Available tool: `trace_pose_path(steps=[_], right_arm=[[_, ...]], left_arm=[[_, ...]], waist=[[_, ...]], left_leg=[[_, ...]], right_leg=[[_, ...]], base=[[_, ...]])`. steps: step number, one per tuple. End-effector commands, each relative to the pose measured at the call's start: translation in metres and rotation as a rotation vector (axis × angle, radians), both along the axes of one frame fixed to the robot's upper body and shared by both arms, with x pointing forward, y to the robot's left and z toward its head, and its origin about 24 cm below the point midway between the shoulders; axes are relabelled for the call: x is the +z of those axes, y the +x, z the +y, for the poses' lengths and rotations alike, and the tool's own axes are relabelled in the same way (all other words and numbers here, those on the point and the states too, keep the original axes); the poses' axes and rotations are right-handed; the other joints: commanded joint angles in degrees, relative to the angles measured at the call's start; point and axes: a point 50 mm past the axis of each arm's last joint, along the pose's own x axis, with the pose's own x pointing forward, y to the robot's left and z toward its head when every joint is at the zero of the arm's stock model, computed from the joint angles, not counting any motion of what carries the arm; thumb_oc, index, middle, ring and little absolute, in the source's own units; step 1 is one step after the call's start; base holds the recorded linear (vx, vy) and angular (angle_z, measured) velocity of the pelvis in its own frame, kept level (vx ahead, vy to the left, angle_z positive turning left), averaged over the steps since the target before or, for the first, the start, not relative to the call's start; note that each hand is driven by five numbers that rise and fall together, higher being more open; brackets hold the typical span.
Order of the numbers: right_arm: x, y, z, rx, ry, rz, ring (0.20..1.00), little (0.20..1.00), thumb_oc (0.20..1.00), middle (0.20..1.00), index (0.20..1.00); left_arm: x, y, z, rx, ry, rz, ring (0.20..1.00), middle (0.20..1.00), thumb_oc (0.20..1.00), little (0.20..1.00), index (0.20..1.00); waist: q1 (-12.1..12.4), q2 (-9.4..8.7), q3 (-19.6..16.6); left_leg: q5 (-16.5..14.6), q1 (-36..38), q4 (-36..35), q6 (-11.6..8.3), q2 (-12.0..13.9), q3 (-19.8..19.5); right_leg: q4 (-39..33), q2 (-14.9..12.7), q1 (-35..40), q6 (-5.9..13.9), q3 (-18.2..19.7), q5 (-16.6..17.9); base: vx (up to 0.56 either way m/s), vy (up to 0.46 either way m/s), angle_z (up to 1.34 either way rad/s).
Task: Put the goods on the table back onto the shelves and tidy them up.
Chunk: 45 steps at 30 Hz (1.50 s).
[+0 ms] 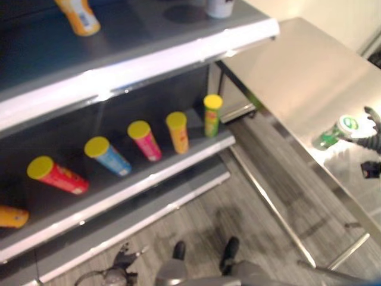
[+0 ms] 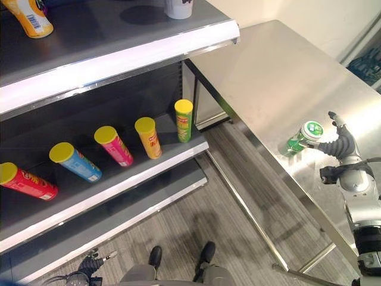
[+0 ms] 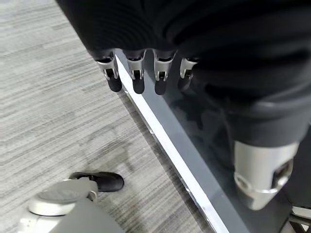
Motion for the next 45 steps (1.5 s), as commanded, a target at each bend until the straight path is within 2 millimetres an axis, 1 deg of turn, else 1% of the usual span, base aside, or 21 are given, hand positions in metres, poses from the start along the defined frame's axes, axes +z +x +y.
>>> trace_pose_path(steps=[1,8,9,10,11,12,19,25,28,29,30,33,34,35,37,39,40,42,43,44,45], right_arm=[[0.030,0.014,0.007,0.026,-0.098,-0.065,1.000,1.000,1.000,1.000,1.000],[0.025,0.018,0.010,0.056,-0.110,-0.003,1.000,1.000,1.000,1.000,1.000],[0.025,0.018,0.010,0.066,-0.112,0.011,0.928,0.928,0.928,0.928,0.928],[0.025,0.018,0.010,0.077,-0.109,0.021,0.740,0.740,0.740,0.740,0.740],[0.025,0.018,0.010,0.085,-0.106,0.029,0.498,0.498,0.498,0.498,0.498],[0.026,0.018,0.011,0.089,-0.104,0.022,0.200,0.200,0.200,0.200,0.200],[0.033,0.020,0.015,0.112,-0.127,0.005,0.200,0.200,0.200,0.200,0.200],[0.056,0.017,0.027,0.143,-0.156,-0.135,0.200,0.200,0.200,0.200,0.200],[0.081,0.010,0.042,0.191,-0.154,-0.297,0.200,0.200,0.200,0.200,0.200],[0.080,0.010,0.042,0.190,-0.154,-0.297,0.200,0.200,0.200,0.200,0.200],[0.098,0.006,0.054,0.247,-0.120,-0.421,0.200,0.200,0.200,0.200,0.200],[0.118,-0.001,0.068,0.310,-0.083,-0.563,0.200,0.200,0.200,0.200,0.200],[0.124,-0.003,0.073,0.339,-0.067,-0.601,0.200,0.200,0.200,0.200,0.200],[0.137,-0.007,0.080,0.387,-0.025,-0.684,0.200,0.200,0.200,0.200,0.200],[0.151,-0.009,0.090,0.456,0.008,-0.751,0.200,0.200,0.200,0.200,0.200],[0.172,-0.014,0.103,0.549,0.019,-0.828,0.200,0.200,0.200,0.200,0.200],[0.178,-0.016,0.106,0.560,0.000,-0.848,0.200,0.200,0.200,0.200,0.200],[0.186,-0.018,0.108,0.563,-0.035,-0.853,0.200,0.200,0.200,0.200,0.200],[0.191,-0.018,0.109,0.557,-0.058,-0.858,0.200,0.200,0.200,0.200,0.200],[0.193,-0.015,0.111,0.559,-0.075,-0.836,0.200,0.200,0.200,0.200,0.200],[0.193,-0.012,0.114,0.568,-0.074,-0.823,0.200,0.200,0.200,0.200,0.200]], left_arm=[[0.009,0.017,0.010,-0.054,0.050,-0.046,1.000,1.000,1.000,1.000,1.000],[0.011,0.023,0.011,-0.060,0.053,-0.057,1.000,1.000,1.000,1.000,1.000],[0.011,0.023,0.011,-0.060,0.053,-0.057,1.000,1.000,1.000,1.000,1.000],[0.010,0.022,0.011,-0.061,0.053,-0.055,1.000,1.000,1.000,1.000,1.000],[0.010,0.022,0.012,-0.060,0.051,-0.053,1.000,1.000,1.000,1.000,1.000],[0.010,0.022,0.012,-0.060,0.051,-0.054,1.000,1.000,1.000,1.000,1.000],[0.011,0.022,0.011,-0.055,0.046,-0.059,1.000,1.000,1.000,1.000,1.000],[0.012,0.025,0.012,-0.029,0.047,-0.078,1.000,1.000,1.000,1.000,1.000],[0.012,0.024,0.013,-0.010,0.045,-0.082,1.000,1.000,1.000,1.000,1.000],[0.012,0.024,0.013,-0.011,0.045,-0.081,1.000,1.000,1.000,1.000,1.000],[0.012,0.022,0.013,-0.003,0.046,-0.079,1.000,1.000,1.000,1.000,1.000],[0.011,0.020,0.012,0.003,0.037,-0.079,1.000,1.000,1.000,1.000,1.000],[0.011,0.021,0.012,-0.001,0.032,-0.084,1.000,1.000,1.000,1.000,1.000],[0.011,0.021,0.010,-0.005,0.024,-0.086,1.000,1.000,1.000,1.000,1.000],[0.011,0.020,0.010,-0.007,0.016,-0.086,1.000,1.000,1.000,1.000,1.000],[0.010,0.018,0.010,-0.004,0.007,-0.083,1.000,1.000,1.000,1.000,1.000],[0.010,0.019,0.010,-0.005,0.009,-0.086,1.000,1.000,1.000,1.000,1.000],[0.011,0.021,0.009,-0.026,0.009,-0.087,1.000,1.000,1.000,1.000,1.000],[0.011,0.022,0.009,-0.035,0.010,-0.084,1.000,1.000,1.000,1.000,1.000],[0.010,0.017,0.010,-0.030,0.010,-0.074,1.000,1.000,1.000,1.000,1.000],[0.009,0.014,0.011,-0.026,0.012,-0.064,1.000,1.000,1.000,1.000,1.000]], waist=[[1.3,-1.59,-0.1],[1.5,-2.01,0.5],[1.5,-2.12,0.5],[1.5,-2.21,0.6],[1.5,-2.27,0.6],[1.4,-2.35,0.6],[1.4,-2.42,0.7],[1.0,-2.24,0.5],[1.1,-1.95,0.2],[1.1,-1.95,0.2],[1.5,-1.62,0.1],[2.2,-1.36,-0.2],[2.4,-1.31,-0.4],[3.2,-1.09,-0.6],[4.4,-0.90,-0.7],[6.0,-0.80,-1.0],[6.5,-0.89,-1.0],[6.4,-1.20,-1.2],[6.7,-1.30,-1.4],[7.1,-1.00,-2.2],[7.3,-0.86,-2.6]], left_leg=[[-0.5,-1.5,-0.1,-5.34,5.9,2.1],[-0.5,-2.0,-0.1,-5.29,5.6,1.7],[-0.4,-2.0,-0.1,-5.33,5.7,1.7],[-0.4,-1.9,-0.1,-5.39,5.7,1.7],[-0.5,-1.9,-0.1,-5.44,5.7,1.6],[-0.4,-1.8,-0.1,-5.47,5.8,1.6],[-0.5,-1.4,-0.1,-5.62,6.1,1.8],[-0.7,-1.0,-0.1,-5.70,6.2,1.9],[-0.8,-0.6,-0.1,-5.79,6.5,1.9],[-0.8,-0.6,-0.1,-5.79,6.5,1.9],[-1.0,-0.1,-0.1,-5.99,6.9,1.9],[-0.6,-0.2,-0.1,-6.31,7.1,1.2],[-0.2,-0.6,-0.1,-6.43,7.0,0.7],[0.4,-1.2,-0.1,-6.91,7.2,-0.2],[1.1,-2.0,-0.1,-7.57,7.5,-1.3],[1.9,-3.9,-0.1,-8.13,7.2,-3.5],[2.1,-4.4,-0.1,-8.21,7.1,-3.4],[2.9,-5.0,-0.1,-8.33,7.9,0.5],[3.4,-4.8,-0.1,-8.28,8.3,4.3],[2.1,-3.6,0.1,-8.29,8.8,7.9],[1.7,-3.2,0.0,-8.00,8.5,8.4]], right_leg=[[4.2,-7.5,0.5,8.79,2.0,-4.7],[4.4,-7.7,0.3,8.71,1.7,-4.8],[4.4,-7.6,0.4,8.69,1.7,-4.9],[4.4,-7.6,0.4,8.69,1.7,-4.9],[4.4,-7.6,0.5,8.65,1.6,-5.0],[4.4,-7.5,0.6,8.64,1.6,-4.9],[4.2,-7.4,0.9,8.61,1.6,-5.1],[4.1,-7.1,1.3,8.45,2.0,-5.4],[4.1,-6.8,1.7,8.27,2.2,-5.8],[4.1,-6.8,1.7,8.27,2.2,-5.8],[4.0,-6.3,2.3,8.08,2.3,-6.3],[3.6,-5.8,3.1,7.84,1.7,-6.8],[3.3,-5.8,3.2,7.75,1.2,-6.8],[2.9,-5.5,3.7,7.50,0.2,-7.1],[2.5,-5.0,4.3,7.28,-0.9,-7.5],[2.1,-4.8,5.2,6.99,-3.4,-7.9],[2.2,-5.0,5.5,7.01,-4.1,-7.9],[1.9,-6.2,6.4,7.40,-7.0,-7.8],[1.4,-6.7,7.3,7.78,-8.2,-7.5],[0.9,-7.1,9.0,8.85,-8.5,-7.5],[1.0,-7.5,9.1,9.21,-8.6,-6.9]], base=[[0.01,0.008,0.04],[0.01,0.001,0.02],[0.02,-0.015,0.04],[0.01,-0.009,0.04],[0.01,-0.008,0.04],[0.00,0.000,0.00],[0.00,0.000,0.00],[0.00,0.000,0.00],[0.00,-0.010,0.00],[0.01,-0.042,0.00],[0.00,-0.045,0.00],[0.00,-0.055,0.01],[-0.03,-0.078,0.09],[-0.05,-0.076,0.16],[-0.05,-0.079,0.31],[-0.05,-0.050,0.48],[-0.06,0.009,0.65],[-0.04,0.086,0.92],[0.07,0.159,1.35],[0.08,0.168,1.39],[0.11,0.252,0.63]])
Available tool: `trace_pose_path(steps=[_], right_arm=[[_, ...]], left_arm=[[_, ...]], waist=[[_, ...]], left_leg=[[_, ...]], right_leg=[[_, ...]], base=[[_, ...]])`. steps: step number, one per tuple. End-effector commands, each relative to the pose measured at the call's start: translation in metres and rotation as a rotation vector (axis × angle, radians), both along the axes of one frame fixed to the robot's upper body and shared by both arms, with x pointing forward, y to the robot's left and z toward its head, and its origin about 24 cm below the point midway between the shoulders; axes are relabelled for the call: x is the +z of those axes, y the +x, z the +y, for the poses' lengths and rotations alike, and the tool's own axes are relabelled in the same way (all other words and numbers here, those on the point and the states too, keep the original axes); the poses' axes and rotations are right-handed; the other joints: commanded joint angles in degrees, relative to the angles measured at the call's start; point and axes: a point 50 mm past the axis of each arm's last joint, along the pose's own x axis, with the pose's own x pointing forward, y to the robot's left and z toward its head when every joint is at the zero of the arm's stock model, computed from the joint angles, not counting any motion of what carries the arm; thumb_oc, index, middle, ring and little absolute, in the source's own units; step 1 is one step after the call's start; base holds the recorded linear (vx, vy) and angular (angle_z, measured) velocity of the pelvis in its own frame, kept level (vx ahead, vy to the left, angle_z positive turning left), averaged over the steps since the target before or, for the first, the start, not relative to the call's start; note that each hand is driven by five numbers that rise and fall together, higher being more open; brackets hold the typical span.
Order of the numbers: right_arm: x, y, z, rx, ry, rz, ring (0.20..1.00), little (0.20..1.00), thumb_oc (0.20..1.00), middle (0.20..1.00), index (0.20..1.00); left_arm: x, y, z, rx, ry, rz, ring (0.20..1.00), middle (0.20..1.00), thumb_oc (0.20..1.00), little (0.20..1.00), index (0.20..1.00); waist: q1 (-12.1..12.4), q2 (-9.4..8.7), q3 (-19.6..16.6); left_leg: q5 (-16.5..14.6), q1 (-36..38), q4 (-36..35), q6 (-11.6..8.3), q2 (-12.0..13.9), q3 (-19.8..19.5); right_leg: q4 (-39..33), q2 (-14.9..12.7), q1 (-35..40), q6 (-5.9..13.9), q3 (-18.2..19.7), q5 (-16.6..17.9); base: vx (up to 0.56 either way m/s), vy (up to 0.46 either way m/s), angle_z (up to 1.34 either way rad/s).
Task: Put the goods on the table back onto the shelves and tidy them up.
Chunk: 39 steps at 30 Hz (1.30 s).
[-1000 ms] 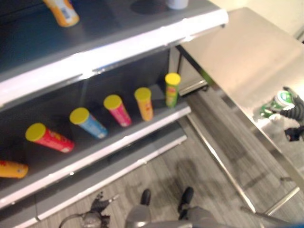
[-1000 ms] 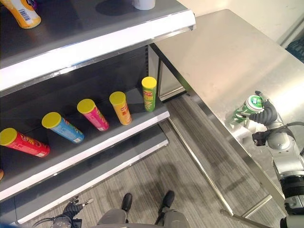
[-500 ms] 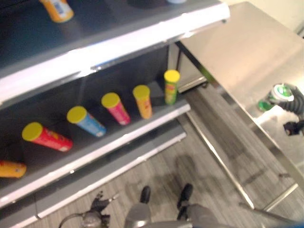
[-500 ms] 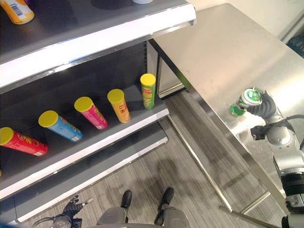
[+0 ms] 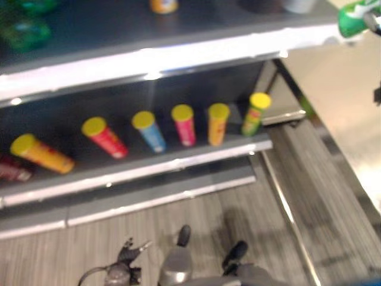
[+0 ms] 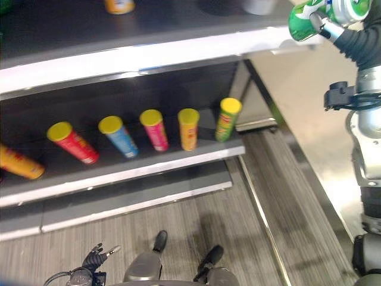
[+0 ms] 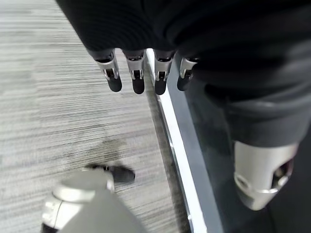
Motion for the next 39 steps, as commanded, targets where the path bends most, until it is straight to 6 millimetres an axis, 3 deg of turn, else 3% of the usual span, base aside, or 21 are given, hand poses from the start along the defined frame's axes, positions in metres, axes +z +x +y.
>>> trace_pose_path(steps=[1,3,4,5,7,9,10,14,20,23,32,39], right_arm=[[0.005,0.004,0.018,0.081,-0.024,-0.013,0.200,0.200,0.200,0.200,0.200],[0.011,0.010,0.027,0.123,-0.033,0.001,0.200,0.200,0.200,0.200,0.200],[0.014,0.015,0.032,0.156,-0.031,0.019,0.200,0.200,0.200,0.200,0.200],[0.014,0.019,0.033,0.159,-0.036,0.041,0.200,0.200,0.200,0.200,0.200],[0.013,0.025,0.032,0.140,-0.062,0.089,0.200,0.200,0.200,0.200,0.200],[0.028,0.022,0.033,0.100,-0.132,0.085,0.200,0.200,0.200,0.200,0.200],[0.034,0.019,0.031,0.083,-0.141,0.063,0.200,0.200,0.200,0.200,0.200],[0.047,0.011,0.026,0.088,-0.149,0.045,0.200,0.200,0.200,0.200,0.200],[0.054,0.009,0.020,0.087,-0.179,0.100,0.200,0.200,0.200,0.200,0.200],[0.047,0.018,0.016,0.086,-0.180,0.180,0.200,0.200,0.200,0.200,0.200],[0.007,0.050,0.032,0.235,-0.100,0.394,0.200,0.200,0.200,0.200,0.200],[0.003,0.057,0.036,0.221,-0.142,0.451,0.200,0.200,0.200,0.200,0.200]], left_arm=[[0.007,-0.002,0.022,-0.020,0.067,-0.001,1.000,1.000,1.000,1.000,1.000],[0.006,-0.009,0.026,-0.018,0.076,0.020,1.000,1.000,1.000,1.000,1.000],[0.005,-0.016,0.026,-0.021,0.077,0.044,1.000,1.000,1.000,1.000,1.000],[0.004,-0.019,0.028,-0.027,0.081,0.061,1.000,1.000,1.000,1.000,1.000],[0.005,-0.018,0.033,-0.041,0.100,0.069,1.000,1.000,1.000,1.000,1.000],[0.016,-0.001,0.047,-0.032,0.144,0.011,1.000,1.000,1.000,1.000,1.000],[0.018,0.002,0.049,-0.021,0.149,-0.004,1.000,1.000,1.000,1.000,1.000],[0.017,0.001,0.045,-0.029,0.140,-0.003,1.000,1.000,1.000,1.000,1.000],[0.016,0.004,0.040,-0.054,0.128,-0.004,1.000,1.000,1.000,1.000,1.000],[0.016,0.004,0.040,-0.065,0.130,-0.001,1.000,1.000,1.000,1.000,1.000],[0.011,0.002,0.033,-0.086,0.103,0.026,1.000,1.000,1.000,1.000,1.000],[0.009,-0.002,0.034,-0.067,0.098,0.037,1.000,1.000,1.000,1.000,1.000]], waist=[[1.6,-2.38,-6.0],[2.2,-2.63,-6.5],[3.1,-2.83,-6.4],[3.3,-2.89,-6.9],[3.1,-3.56,-6.7],[1.2,-4.00,-5.5],[0.7,-4.45,-5.8],[-0.3,-6.31,-6.8],[-1.7,-7.32,-7.1],[-1.8,-7.58,-7.2],[-1.3,-7.27,-7.5],[-1.0,-7.30,-7.4]], left_leg=[[-0.2,1.5,-1.2,-2.71,0.7,-1.9],[-1.4,1.9,-1.1,-1.21,-1.5,-2.3],[-1.7,1.8,-0.9,0.66,-4.1,-2.4],[-3.2,2.6,-0.9,0.82,-4.6,-2.6],[-2.9,2.1,-0.6,1.85,-6.4,-2.7],[-2.2,1.4,-0.2,2.10,-6.5,-4.2],[-2.1,0.8,0.2,2.10,-6.6,-4.7],[-2.1,1.3,0.1,1.11,-5.2,-5.0],[-1.9,1.6,-0.1,0.30,-4.2,-5.5],[-1.8,1.9,-0.2,0.07,-3.8,-5.3],[-2.0,3.0,-0.6,-0.21,-3.4,-5.0],[-1.9,3.0,-0.8,-0.21,-3.8,-5.2]], right_leg=[[1.2,-5.8,2.7,8.51,6.3,-4.1],[1.8,-8.2,1.8,9.57,7.0,-2.8],[2.9,-10.9,0.5,9.68,6.6,-1.0],[3.7,-11.6,0.7,10.31,7.6,-1.9],[6.0,-13.6,-0.2,10.12,8.2,-0.8],[5.4,-10.7,-3.1,9.88,18.0,-0.8],[4.0,-9.9,-2.8,9.79,19.2,-0.7],[1.8,-8.7,-0.8,9.58,17.6,-1.0],[1.4,-7.9,0.0,9.30,16.6,-1.5],[1.3,-7.6,0.3,9.22,16.3,-1.6],[1.2,-7.5,1.3,9.01,15.4,-1.8],[1.4,-8.0,1.4,9.20,14.8,-1.5]], base=[[0.02,0.244,0.28],[-0.04,0.317,0.08],[-0.01,0.324,0.12],[0.00,0.297,0.09],[-0.02,0.186,0.00],[-0.06,0.061,0.40],[0.00,-0.028,0.53],[0.07,-0.086,-0.02],[0.02,-0.043,0.03],[0.00,-0.019,0.11],[0.00,-0.003,0.01],[0.01,0.012,0.04]])
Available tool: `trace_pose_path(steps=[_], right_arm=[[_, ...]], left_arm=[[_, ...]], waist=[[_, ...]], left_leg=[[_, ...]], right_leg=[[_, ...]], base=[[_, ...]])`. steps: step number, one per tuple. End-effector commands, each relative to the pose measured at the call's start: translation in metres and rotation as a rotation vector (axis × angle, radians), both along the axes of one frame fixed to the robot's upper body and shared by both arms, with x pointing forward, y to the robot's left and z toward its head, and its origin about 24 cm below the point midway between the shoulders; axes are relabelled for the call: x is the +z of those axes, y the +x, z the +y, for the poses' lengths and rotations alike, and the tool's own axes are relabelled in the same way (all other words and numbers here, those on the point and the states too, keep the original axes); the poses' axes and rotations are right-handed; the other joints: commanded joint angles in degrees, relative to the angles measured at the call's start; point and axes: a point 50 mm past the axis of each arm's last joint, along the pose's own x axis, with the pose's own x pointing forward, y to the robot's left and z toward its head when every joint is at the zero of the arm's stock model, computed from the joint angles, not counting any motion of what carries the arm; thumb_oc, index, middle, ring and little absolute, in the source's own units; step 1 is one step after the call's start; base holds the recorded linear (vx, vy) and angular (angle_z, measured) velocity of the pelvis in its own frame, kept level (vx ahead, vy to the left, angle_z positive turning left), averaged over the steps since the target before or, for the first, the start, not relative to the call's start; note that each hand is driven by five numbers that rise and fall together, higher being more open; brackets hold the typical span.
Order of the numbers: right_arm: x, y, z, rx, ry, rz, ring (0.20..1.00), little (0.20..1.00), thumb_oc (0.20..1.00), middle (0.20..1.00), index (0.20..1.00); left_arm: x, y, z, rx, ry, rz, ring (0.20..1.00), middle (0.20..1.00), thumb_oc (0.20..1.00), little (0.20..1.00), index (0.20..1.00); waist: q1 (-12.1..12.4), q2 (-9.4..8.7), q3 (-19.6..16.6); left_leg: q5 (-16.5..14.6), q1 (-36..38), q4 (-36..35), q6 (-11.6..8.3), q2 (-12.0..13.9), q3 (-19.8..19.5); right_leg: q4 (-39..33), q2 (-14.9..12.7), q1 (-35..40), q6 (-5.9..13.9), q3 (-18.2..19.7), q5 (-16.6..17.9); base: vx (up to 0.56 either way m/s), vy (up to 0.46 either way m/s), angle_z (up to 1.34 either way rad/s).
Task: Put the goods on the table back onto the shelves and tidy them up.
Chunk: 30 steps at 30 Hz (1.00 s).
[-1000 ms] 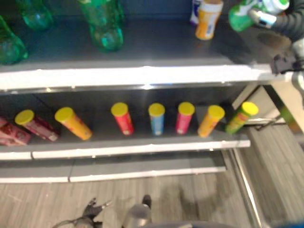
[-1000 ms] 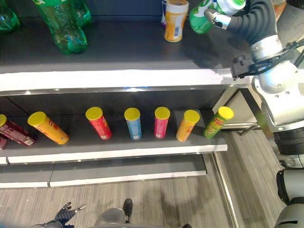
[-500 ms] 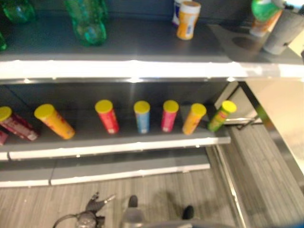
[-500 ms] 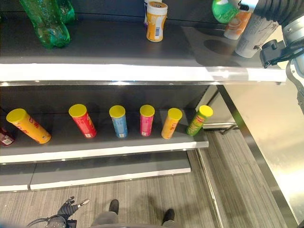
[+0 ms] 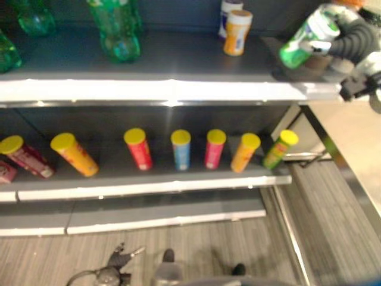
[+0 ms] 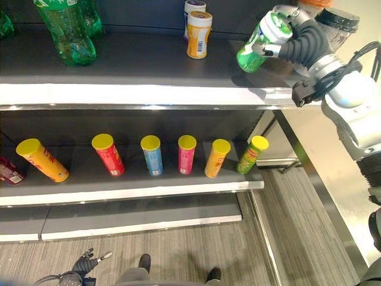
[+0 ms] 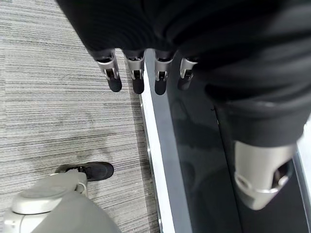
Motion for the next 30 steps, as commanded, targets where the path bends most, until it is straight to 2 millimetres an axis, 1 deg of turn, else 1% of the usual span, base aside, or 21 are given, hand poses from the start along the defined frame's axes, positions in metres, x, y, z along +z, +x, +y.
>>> trace_pose_path(steps=[1,12,23,24,25,26,30], right_arm=[[0.034,-0.002,0.004,0.010,-0.011,-0.071,0.200,0.200,0.200,0.200,0.200],[0.032,0.001,-0.007,-0.072,-0.120,-0.020,0.200,0.200,0.200,0.200,0.200],[0.034,0.004,-0.008,-0.098,-0.146,-0.019,0.200,0.200,0.200,0.200,0.200],[0.035,0.005,-0.010,-0.115,-0.159,-0.021,0.256,0.256,0.256,0.256,0.256],[0.035,0.005,-0.010,-0.115,-0.159,-0.022,0.256,0.256,0.256,0.256,0.256],[0.036,0.005,-0.009,-0.107,-0.149,-0.025,1.000,1.000,1.000,1.000,1.000],[0.038,0.005,-0.008,-0.107,-0.132,-0.037,1.000,1.000,1.000,1.000,1.000]], left_arm=[[0.005,0.009,0.008,-0.033,0.027,-0.015,1.000,1.000,1.000,1.000,1.000],[0.003,0.007,0.006,-0.025,0.015,-0.010,1.000,1.000,1.000,1.000,1.000],[0.002,0.002,0.010,-0.011,0.031,0.009,1.000,1.000,1.000,1.000,1.000],[0.002,0.001,0.010,-0.004,0.032,0.013,1.000,1.000,1.000,1.000,1.000],[0.002,0.001,0.010,-0.004,0.032,0.013,1.000,1.000,1.000,1.000,1.000],[0.002,0.001,0.011,-0.003,0.033,0.014,1.000,1.000,1.000,1.000,1.000],[0.001,0.001,0.010,-0.005,0.032,0.012,1.000,1.000,1.000,1.000,1.000]], waist=[[1.7,-1.04,-1.2],[1.7,-1.87,-1.1],[1.7,-2.34,-1.0],[1.5,-2.54,-1.0],[1.5,-2.53,-1.0],[1.5,-2.56,-0.9],[1.5,-2.67,-0.9]], left_leg=[[-4.9,-1.0,-0.5,-3.63,2.2,-3.1],[-4.9,-1.1,-0.6,-3.61,2.0,-3.3],[-4.9,-1.2,-0.8,-3.57,2.0,-2.9],[-4.9,-1.2,-0.9,-3.54,1.9,-3.0],[-4.9,-1.2,-0.9,-3.54,1.9,-3.0],[-5.0,-1.2,-0.9,-3.54,1.9,-2.9],[-5.2,-1.0,-0.9,-3.44,1.9,-2.8]], right_leg=[[1.5,-3.1,1.9,3.92,-3.9,-3.8],[1.6,-3.5,1.8,4.15,-4.4,-3.2],[1.4,-3.5,1.4,4.28,-4.0,-2.9],[1.4,-3.5,1.2,4.26,-3.9,-2.8],[1.4,-3.5,1.2,4.26,-3.9,-2.8],[1.4,-3.5,1.2,4.29,-3.9,-2.8],[1.4,-3.6,1.2,4.30,-3.7,-2.7]], base=[[0.01,0.020,0.05],[0.00,0.010,0.05],[0.00,0.000,0.00],[0.00,0.000,0.00],[0.00,0.000,0.00],[0.00,0.000,0.00],[0.00,0.000,0.00]])
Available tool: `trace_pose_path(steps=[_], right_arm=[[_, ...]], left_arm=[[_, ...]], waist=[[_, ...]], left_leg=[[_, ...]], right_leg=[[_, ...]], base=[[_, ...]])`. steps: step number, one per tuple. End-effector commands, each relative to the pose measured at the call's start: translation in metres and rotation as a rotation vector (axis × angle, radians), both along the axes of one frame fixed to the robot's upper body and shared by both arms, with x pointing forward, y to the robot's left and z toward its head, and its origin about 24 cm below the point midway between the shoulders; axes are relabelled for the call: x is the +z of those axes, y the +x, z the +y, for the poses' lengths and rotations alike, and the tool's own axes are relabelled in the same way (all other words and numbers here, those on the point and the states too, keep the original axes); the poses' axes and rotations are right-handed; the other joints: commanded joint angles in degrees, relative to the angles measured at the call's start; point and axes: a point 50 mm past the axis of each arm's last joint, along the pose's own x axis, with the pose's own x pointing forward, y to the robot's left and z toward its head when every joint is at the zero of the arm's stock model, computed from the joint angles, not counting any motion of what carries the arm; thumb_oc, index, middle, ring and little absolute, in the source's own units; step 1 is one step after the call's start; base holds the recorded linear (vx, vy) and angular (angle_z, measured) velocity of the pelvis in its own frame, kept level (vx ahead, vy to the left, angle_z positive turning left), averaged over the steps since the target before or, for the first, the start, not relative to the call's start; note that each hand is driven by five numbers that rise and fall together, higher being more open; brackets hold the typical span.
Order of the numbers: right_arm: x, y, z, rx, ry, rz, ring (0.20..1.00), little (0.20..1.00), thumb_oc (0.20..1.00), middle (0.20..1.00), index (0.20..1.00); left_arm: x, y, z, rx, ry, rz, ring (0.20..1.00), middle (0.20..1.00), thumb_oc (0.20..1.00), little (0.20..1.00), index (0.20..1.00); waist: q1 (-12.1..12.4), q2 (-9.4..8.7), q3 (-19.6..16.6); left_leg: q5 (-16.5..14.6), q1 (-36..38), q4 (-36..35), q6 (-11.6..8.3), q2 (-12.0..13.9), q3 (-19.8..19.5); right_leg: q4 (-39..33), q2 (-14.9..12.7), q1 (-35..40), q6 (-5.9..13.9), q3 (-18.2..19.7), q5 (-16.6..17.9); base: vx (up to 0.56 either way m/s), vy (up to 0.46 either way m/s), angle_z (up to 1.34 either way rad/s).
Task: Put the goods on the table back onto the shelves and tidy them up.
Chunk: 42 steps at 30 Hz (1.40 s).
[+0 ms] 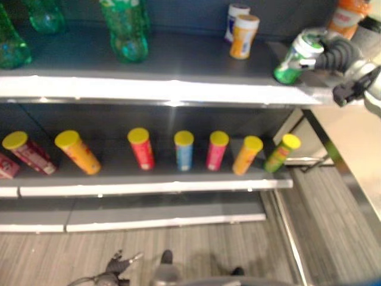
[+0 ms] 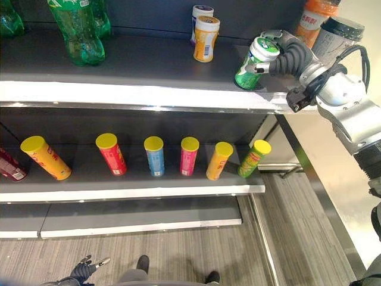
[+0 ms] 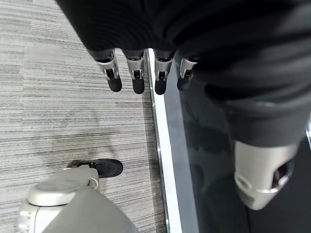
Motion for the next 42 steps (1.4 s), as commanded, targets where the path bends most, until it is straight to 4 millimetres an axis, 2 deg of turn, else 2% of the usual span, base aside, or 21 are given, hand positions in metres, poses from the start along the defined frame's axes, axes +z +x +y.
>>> trace_pose_path(steps=[1,8,12,17,25,30,42], right_arm=[[0.047,-0.009,-0.003,-0.027,-0.012,-0.152,1.000,1.000,1.000,1.000,1.000],[0.048,-0.008,-0.004,-0.041,0.076,-0.208,1.000,1.000,1.000,1.000,1.000],[0.037,-0.006,-0.005,-0.043,0.197,-0.219,1.000,1.000,1.000,1.000,1.000],[0.014,-0.006,0.008,0.027,0.348,-0.179,1.000,1.000,1.000,1.000,1.000],[-0.007,-0.006,0.030,0.128,0.463,-0.099,1.000,1.000,1.000,1.000,1.000],[-0.006,-0.009,0.041,0.160,0.441,-0.120,1.000,1.000,1.000,1.000,1.000],[-0.009,-0.006,0.054,0.169,0.466,-0.126,1.000,1.000,1.000,1.000,1.000]], left_arm=[[0.006,0.014,0.009,-0.031,0.037,-0.031,1.000,1.000,1.000,1.000,1.000],[0.005,0.014,0.008,-0.017,0.039,-0.028,1.000,1.000,1.000,1.000,1.000],[0.005,0.015,0.007,-0.003,0.041,-0.027,1.000,1.000,1.000,1.000,1.000],[0.001,0.012,0.002,0.021,0.036,-0.004,1.000,1.000,1.000,1.000,1.000],[0.000,0.014,-0.004,0.027,0.024,-0.007,1.000,1.000,1.000,1.000,1.000],[-0.001,0.014,-0.006,0.039,0.020,-0.004,1.000,1.000,1.000,1.000,1.000],[-0.002,0.014,-0.007,0.051,0.023,0.001,1.000,1.000,1.000,1.000,1.000]], waist=[[1.6,-1.58,0.6],[1.4,-1.26,0.6],[1.1,-0.93,0.6],[0.7,-0.60,0.7],[0.6,-0.39,0.8],[0.7,-0.47,0.9],[1.5,-1.03,1.3]], left_leg=[[-5.8,-0.1,0.0,-3.29,1.9,-2.0],[-6.0,0.3,0.0,-3.11,1.8,-1.6],[-6.1,0.5,0.0,-2.93,1.8,-1.5],[-6.3,0.9,0.0,-2.67,1.7,-1.3],[-6.5,1.2,0.0,-2.54,1.7,-1.0],[-6.6,1.2,0.0,-2.42,1.6,-1.0],[-6.7,0.9,0.1,-1.95,1.2,-1.1]], right_leg=[[1.4,-3.6,1.9,4.26,-2.6,-2.5],[1.4,-3.6,1.9,4.30,-2.2,-2.4],[1.5,-3.7,1.9,4.29,-2.0,-2.5],[1.7,-3.8,1.9,4.16,-1.7,-2.5],[1.6,-3.9,1.7,4.18,-1.5,-2.5],[1.7,-4.1,1.6,4.21,-1.2,-2.3],[2.1,-4.6,1.0,4.40,-1.1,-1.8]], base=[[0.00,0.000,0.00],[0.00,0.002,-0.01],[0.00,0.000,0.00],[0.00,0.000,0.00],[-0.01,0.009,-0.04],[0.00,0.003,-0.01],[0.00,0.000,0.00]])
